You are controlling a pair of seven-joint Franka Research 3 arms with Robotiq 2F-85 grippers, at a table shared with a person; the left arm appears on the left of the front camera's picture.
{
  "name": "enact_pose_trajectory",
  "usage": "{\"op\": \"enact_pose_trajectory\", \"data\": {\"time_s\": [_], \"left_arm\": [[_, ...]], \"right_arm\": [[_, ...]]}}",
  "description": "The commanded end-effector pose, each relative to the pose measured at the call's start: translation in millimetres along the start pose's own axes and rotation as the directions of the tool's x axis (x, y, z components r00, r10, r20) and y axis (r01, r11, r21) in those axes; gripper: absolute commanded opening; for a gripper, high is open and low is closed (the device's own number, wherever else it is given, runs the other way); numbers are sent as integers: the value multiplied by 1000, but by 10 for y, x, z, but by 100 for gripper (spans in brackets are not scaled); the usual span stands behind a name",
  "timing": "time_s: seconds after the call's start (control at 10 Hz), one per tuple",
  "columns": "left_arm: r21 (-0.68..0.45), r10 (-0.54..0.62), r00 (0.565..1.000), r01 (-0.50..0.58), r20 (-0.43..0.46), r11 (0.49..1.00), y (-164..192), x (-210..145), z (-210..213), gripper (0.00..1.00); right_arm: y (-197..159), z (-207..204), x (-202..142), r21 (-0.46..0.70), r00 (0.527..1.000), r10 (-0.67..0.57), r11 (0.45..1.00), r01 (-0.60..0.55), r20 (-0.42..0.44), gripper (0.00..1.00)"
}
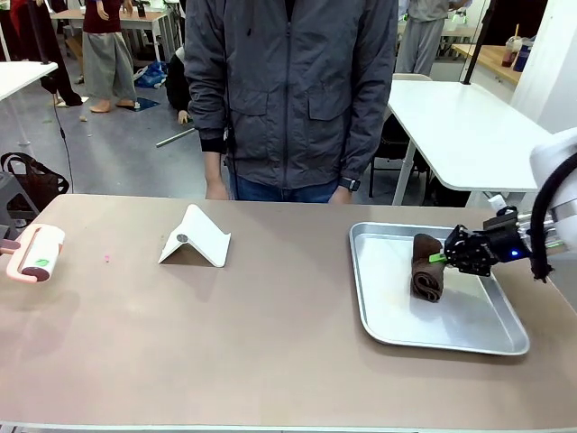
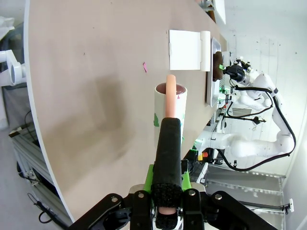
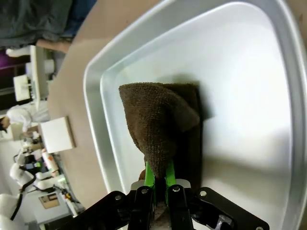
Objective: Clean the surface of the table.
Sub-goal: Clean the area not pointed to by the person.
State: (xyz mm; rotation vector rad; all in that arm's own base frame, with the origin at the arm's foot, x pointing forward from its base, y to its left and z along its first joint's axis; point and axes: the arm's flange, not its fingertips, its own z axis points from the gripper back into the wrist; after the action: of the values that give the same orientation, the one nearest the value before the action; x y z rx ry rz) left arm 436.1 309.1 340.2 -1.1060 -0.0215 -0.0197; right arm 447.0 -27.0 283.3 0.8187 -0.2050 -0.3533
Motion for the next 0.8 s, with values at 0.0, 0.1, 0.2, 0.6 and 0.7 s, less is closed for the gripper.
{"op": "enact_pose_trajectory", "data": {"time_s": [0.0, 0.1, 0.2, 0.6, 0.7], "left_arm": [[-1, -8, 1000, 8, 2, 1000, -25, -8, 0, 22], [-1, -8, 1000, 8, 2, 1000, -25, -8, 0, 22], [-1, -8, 1000, 8, 2, 1000, -25, -8, 0, 22], [-1, -8, 1000, 8, 2, 1000, -25, -8, 0, 22], [-1, -8, 1000, 8, 2, 1000, -25, -8, 0, 22]], "right_arm": [[17, 192, -94, 219, 999, -15, 975, 25, -51, 9], [30, 291, -124, 359, 996, -27, 932, 57, -87, 9], [45, 395, -164, 484, 992, -23, 871, 81, -125, 9], [157, 961, -409, 809, 944, 107, 552, 205, -312, 9], [167, 1065, -455, 826, 931, 128, 513, 232, -341, 9]]}}
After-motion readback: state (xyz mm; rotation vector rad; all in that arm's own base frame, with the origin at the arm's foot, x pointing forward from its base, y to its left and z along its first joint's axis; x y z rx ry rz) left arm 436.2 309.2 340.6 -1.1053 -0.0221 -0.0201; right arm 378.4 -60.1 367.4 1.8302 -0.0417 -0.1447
